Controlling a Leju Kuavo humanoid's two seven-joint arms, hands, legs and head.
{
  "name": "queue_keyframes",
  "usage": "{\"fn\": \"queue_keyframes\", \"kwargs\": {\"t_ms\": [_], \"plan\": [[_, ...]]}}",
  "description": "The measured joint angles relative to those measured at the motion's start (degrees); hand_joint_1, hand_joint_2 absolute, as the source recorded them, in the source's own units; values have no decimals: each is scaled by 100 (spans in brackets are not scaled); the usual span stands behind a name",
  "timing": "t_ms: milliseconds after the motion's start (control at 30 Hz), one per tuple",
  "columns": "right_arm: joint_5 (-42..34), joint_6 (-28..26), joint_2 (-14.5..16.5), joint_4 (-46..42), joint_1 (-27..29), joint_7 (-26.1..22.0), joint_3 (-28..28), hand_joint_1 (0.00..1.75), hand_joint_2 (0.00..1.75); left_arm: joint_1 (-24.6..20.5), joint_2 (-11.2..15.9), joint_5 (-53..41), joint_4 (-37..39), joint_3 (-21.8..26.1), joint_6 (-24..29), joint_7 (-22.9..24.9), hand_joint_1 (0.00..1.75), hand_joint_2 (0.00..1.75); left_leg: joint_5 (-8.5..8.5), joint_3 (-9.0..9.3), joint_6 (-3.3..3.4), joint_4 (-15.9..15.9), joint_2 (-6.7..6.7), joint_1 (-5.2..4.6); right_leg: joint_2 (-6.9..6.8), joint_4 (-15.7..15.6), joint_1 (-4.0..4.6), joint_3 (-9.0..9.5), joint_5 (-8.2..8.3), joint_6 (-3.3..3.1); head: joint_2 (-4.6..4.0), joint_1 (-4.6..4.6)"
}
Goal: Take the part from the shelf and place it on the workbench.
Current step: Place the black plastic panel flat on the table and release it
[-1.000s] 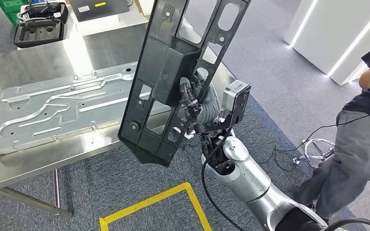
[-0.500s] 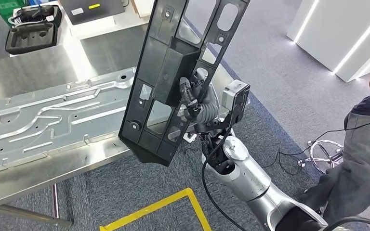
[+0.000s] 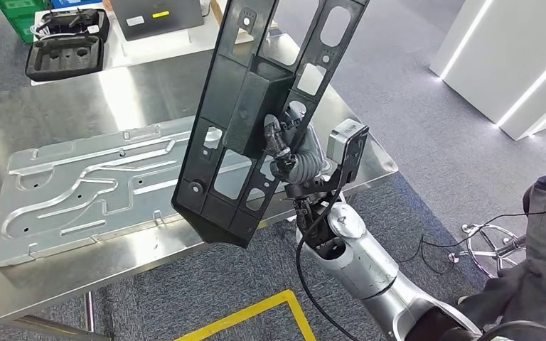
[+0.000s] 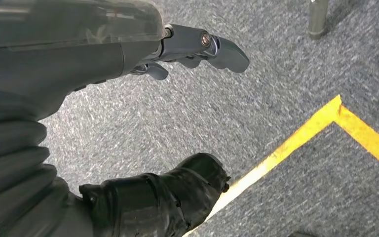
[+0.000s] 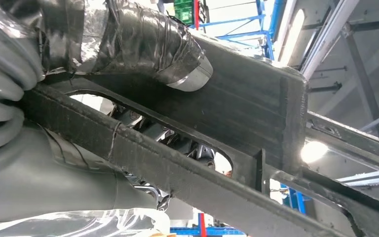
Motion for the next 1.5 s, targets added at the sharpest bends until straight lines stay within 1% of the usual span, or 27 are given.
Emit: {"fn": "queue_keyframes", "kwargs": {"t_ms": [67,133,200,300,367,433,467,500,567,600,667,733,767,833,867,933,967,1000,1033,1067,1133,1200,1267,1367,1400,1467,1500], "plan": [[0,0,0,1,0,-1,0,175,175,16,-8,0,0,0,-1,0,0,175,-109,102,-14,31,-7,-9,-4,-715,54,173,567,-86,0,-1],[1,1,0,2,-6,-1,1,175,175,10,-23,1,0,0,-1,0,0,175,-189,149,-46,53,-9,-17,-13,-1276,109,327,822,-167,0,-14],[0,1,-1,0,-8,0,2,175,175,4,-31,1,0,0,-3,-1,0,175,-220,173,-99,81,-5,-21,-14,-1426,125,384,794,-228,0,-22],[1,1,-1,-7,-23,-2,1,175,175,-2,-20,0,0,-1,-1,-1,0,175,-332,146,-197,248,3,-20,-17,-1529,53,560,809,-304,-1,-23],[2,2,2,-8,-38,-3,2,175,175,-14,-24,0,0,-1,0,-2,0,175,-555,-155,-299,787,12,35,-24,-1586,22,672,774,-321,-1,-37],[1,2,2,-7,-35,-2,2,175,175,-14,-24,-1,0,-2,-1,-2,0,175,-756,-591,-392,1433,20,120,-28,-1595,-3,754,701,-309,0,-43],[1,2,2,-6,-29,-2,2,175,175,-5,-25,-1,0,-2,-1,-1,0,175,-741,-733,-429,1572,23,157,-23,-1591,-20,801,656,-292,0,-43],[1,2,2,-6,-25,-2,2,175,175,7,-23,0,0,-2,-1,0,0,175,-605,-780,-464,1502,26,190,-16,-1585,-43,859,605,-268,0,-43],[1,2,2,-6,-24,-2,2,175,175,24,-17,1,0,-2,-1,2,0,175,-61,-617,-518,823,33,243,-4,-1575,-92,1001,486,-201,0,-43],[1,2,2,-5,-25,-2,2,175,175,30,-14,0,0,-2,-2,2,0,175,136,-512,-535,483,37,250,1,-1571,-110,1070,430,-163,-1,-47],[0,2,2,-2,-29,-1,2,175,175,30,-12,0,0,-2,-5,2,0,175,201,-404,-500,121,52,216,3,-1562,-119,1131,338,-76,-1,-71],[0,3,2,2,-19,2,3,175,175,36,-13,0,0,-2,-7,2,0,175,96,-370,-394,121,62,184,4,-1541,-100,1176,276,3,-1,-79],[0,2,2,1,-15,2,2,175,175,39,-13,0,0,-2,-7,2,0,175,130,-320,-334,126,58,192,0,-1526,-98,1197,239,38,-1,-73],[1,2,2,-4,-27,0,0,175,175,34,-12,0,0,-2,-4,2,0,175,92,-224,-254,108,56,198,-8,-1265,-106,1102,176,59,-1,-54],[1,2,4,-7,-35,-1,-1,175,175,23,-10,-1,0,-2,-3,2,0,175,73,-178,-216,96,53,196,-11,-961,-102,928,103,60,-1,-46],[1,2,6,-7,-35,-2,-1,175,175,1,-3,0,0,-2,-1,2,0,175,11,-117,-156,96,45,167,-11,-158,-68,405,-145,41,0,-31],[1,1,7,-5,-27,-2,-1,175,175,-5,-1,0,0,-2,-1,2,0,175,-25,-81,-137,98,35,148,-11,136,-45,154,-268,24,0,-28],[1,0,7,-4,-19,-1,-1,175,175,-4,0,0,0,-2,0,2,0,175,-66,-35,-123,98,24,126,-10,273,-22,-32,-320,-1,0,-26],[0,-1,7,-3,-14,-1,-1,175,175,4,-2,0,0,-2,-1,2,0,175,-108,17,-114,99,13,107,-10,227,3,-123,-268,-34,0,-26],[1,0,7,-3,-14,-1,-1,175,175,13,-4,0,0,-2,-1,2,0,175,-154,81,-108,99,4,92,-10,-23,33,-116,-69,-77,0,-26],[1,1,7,-2,-14,-2,-1,175,175,19,-18,0,0,-2,-2,2,0,175,-248,202,-111,105,-11,68,-6,-771,102,41,543,-176,0,-29],[1,1,7,0,-17,-1,-1,175,175,12,-31,0,0,-2,-2,2,0,175,-326,246,-145,114,-30,49,1,-1250,154,160,893,-250,-1,-26],[0,0,7,-2,-19,-1,-1,175,175,10,-32,0,0,-2,-2,2,0,175,-368,263,-195,119,-38,37,7,-1320,163,197,912,-297,-1,-19],[0,1,6,-7,-28,-3,0,175,175,3,-14,0,0,-2,0,1,0,175,-511,221,-295,304,-16,35,5,-1383,101,322,925,-358,0,-23],[1,2,7,-8,-35,-3,0,175,175,-4,-11,0,0,-2,1,1,0,175,-634,105,-339,535,-3,50,3,-1401,84,359,916,-371,0,-29],[0,2,10,-8,-38,-2,2,175,175,-14,-19,0,0,-2,-1,0,0,175,-945,-293,-414,1255,17,92,2,-1401,80,388,881,-387,0,-38],[1,2,11,-7,-33,-2,2,175,175,-17,-20,0,0,-2,-2,0,0,175,-1037,-487,-436,1548,23,107,4,-1390,80,395,860,-390,0,-38]]}}
